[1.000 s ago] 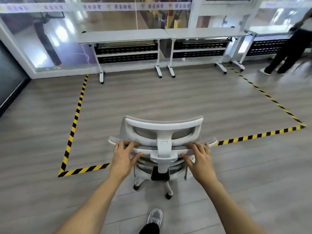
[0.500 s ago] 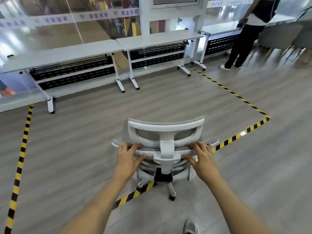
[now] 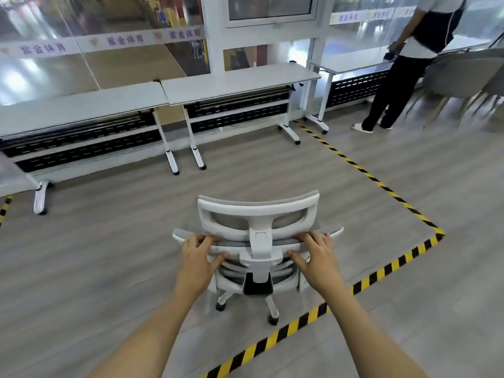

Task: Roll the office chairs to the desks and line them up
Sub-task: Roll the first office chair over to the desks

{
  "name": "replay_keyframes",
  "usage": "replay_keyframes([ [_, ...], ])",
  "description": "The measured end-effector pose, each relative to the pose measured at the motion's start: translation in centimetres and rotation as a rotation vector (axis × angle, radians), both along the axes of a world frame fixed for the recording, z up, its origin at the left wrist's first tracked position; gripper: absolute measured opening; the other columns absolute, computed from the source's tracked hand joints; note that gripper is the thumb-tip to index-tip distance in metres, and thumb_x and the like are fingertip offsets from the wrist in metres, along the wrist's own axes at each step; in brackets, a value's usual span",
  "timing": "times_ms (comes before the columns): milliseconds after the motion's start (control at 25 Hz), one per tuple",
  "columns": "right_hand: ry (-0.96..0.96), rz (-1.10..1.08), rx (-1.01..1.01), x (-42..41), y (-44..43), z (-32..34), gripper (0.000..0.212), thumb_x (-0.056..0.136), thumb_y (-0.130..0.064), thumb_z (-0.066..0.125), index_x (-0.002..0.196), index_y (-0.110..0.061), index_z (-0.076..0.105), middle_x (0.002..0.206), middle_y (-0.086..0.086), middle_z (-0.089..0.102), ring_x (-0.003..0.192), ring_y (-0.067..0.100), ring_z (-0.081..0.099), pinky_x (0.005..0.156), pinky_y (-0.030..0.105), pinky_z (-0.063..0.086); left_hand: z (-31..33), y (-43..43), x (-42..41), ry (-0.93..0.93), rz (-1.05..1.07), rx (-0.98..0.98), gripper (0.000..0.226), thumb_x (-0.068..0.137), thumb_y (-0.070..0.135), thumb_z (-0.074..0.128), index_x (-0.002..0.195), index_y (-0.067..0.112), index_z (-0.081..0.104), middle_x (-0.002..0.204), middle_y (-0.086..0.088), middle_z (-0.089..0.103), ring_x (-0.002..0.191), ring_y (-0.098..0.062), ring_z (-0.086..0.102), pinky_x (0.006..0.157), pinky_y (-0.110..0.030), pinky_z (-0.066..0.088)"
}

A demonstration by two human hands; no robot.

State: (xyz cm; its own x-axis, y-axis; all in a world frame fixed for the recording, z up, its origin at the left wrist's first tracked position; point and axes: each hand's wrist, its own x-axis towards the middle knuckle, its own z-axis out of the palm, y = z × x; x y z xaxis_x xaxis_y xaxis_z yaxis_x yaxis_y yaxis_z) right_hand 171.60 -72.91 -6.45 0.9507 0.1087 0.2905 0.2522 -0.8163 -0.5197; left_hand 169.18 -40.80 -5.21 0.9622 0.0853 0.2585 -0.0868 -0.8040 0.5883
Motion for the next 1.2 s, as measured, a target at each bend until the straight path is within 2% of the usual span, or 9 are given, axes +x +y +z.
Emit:
replay_keyframes([
  [120, -0.038, -0.005, 0.009, 10.2, -3.6, 0.2, 0.037, 0.092, -0.046, 0.068, 0.123, -0.027, 0.063, 0.123, -0.006, 0.058, 0.127, 0.019, 0.045, 0.123, 0.047, 0.019, -0.2, -3.8, 10.1, -0.023, -0.002, -0.022, 0.037, 0.085, 0.048, 0.071, 0.115, 0.028, 0.064, 0.111, 0.003, 0.045, 0.104, -0.013, 0.039, 0.092, -0.027, 0.038],
  [360, -0.059, -0.045, -0.02, 31.2, -8.7, 0.3, 0.039, 0.09, -0.044, 0.072, 0.124, -0.027, 0.064, 0.126, -0.006, 0.059, 0.128, 0.017, 0.046, 0.122, 0.042, 0.022, -0.9, -8.4, 31.8, -0.083, -0.015, 0.042, 0.04, 0.087, 0.054, 0.068, 0.119, 0.031, 0.062, 0.114, 0.004, 0.047, 0.106, -0.016, 0.045, 0.09, -0.028, 0.045],
  [480, -0.041, -0.064, -0.034, 41.4, -10.8, 0.9, 0.04, 0.089, -0.045, 0.072, 0.124, -0.027, 0.065, 0.127, -0.006, 0.061, 0.127, 0.018, 0.047, 0.117, 0.048, 0.03, -0.2, -10.3, 42.6, -0.095, -0.056, 0.119, 0.039, 0.087, 0.055, 0.067, 0.117, 0.03, 0.062, 0.113, 0.002, 0.052, 0.105, -0.018, 0.047, 0.093, -0.032, 0.044],
  [600, -0.035, -0.067, -0.002, 51.4, -12.7, 1.1, 0.04, 0.087, -0.044, 0.075, 0.121, -0.026, 0.066, 0.125, -0.005, 0.062, 0.122, 0.017, 0.044, 0.114, 0.053, 0.034, 0.3, -12.2, 52.8, -0.062, -0.066, 0.105, 0.038, 0.088, 0.053, 0.067, 0.118, 0.03, 0.061, 0.117, 0.003, 0.052, 0.108, -0.019, 0.046, 0.096, -0.035, 0.044],
  [720, -0.057, -0.075, 0.014, 61.8, -14.8, 0.7, 0.04, 0.086, -0.042, 0.076, 0.12, -0.025, 0.067, 0.124, -0.003, 0.062, 0.121, 0.017, 0.044, 0.116, 0.054, 0.031, 0.4, -14.4, 63.0, -0.046, -0.055, 0.08, 0.038, 0.089, 0.052, 0.066, 0.121, 0.032, 0.06, 0.12, 0.007, 0.049, 0.112, -0.015, 0.044, 0.096, -0.031, 0.045],
  [880, -0.115, -0.071, -0.007, 75.2, -17.6, 0.3, 0.039, 0.086, -0.042, 0.075, 0.12, -0.024, 0.067, 0.125, -0.003, 0.062, 0.123, 0.02, 0.05, 0.122, 0.047, 0.022, 0.7, -17.6, 76.0, -0.047, -0.044, 0.14, 0.038, 0.092, 0.054, 0.061, 0.122, 0.03, 0.059, 0.122, 0.007, 0.052, 0.116, -0.016, 0.045, 0.101, -0.035, 0.043],
  [1040, -0.097, -0.052, -0.053, 88.2, -20.7, 1.3, 0.036, 0.09, -0.043, 0.071, 0.12, -0.024, 0.067, 0.124, -0.001, 0.063, 0.121, 0.022, 0.048, 0.114, 0.052, 0.035, 1.7, -21.2, 88.7, 0.004, -0.018, 0.091, 0.039, 0.091, 0.052, 0.062, 0.12, 0.026, 0.061, 0.119, 0.005, 0.054, 0.117, -0.017, 0.046, 0.098, -0.037, 0.045],
  [1200, -0.027, -0.016, -0.035, 99.8, -23.7, 1.7, 0.032, 0.095, -0.038, 0.064, 0.123, -0.023, 0.066, 0.126, -0.001, 0.061, 0.123, 0.022, 0.045, 0.114, 0.052, 0.032, 1.7, -24.4, 99.7, 0.054, 0.013, 0.02, 0.038, 0.091, 0.047, 0.065, 0.121, 0.025, 0.06, 0.121, 0.004, 0.051, 0.119, -0.02, 0.046, 0.097, -0.04, 0.047],
])
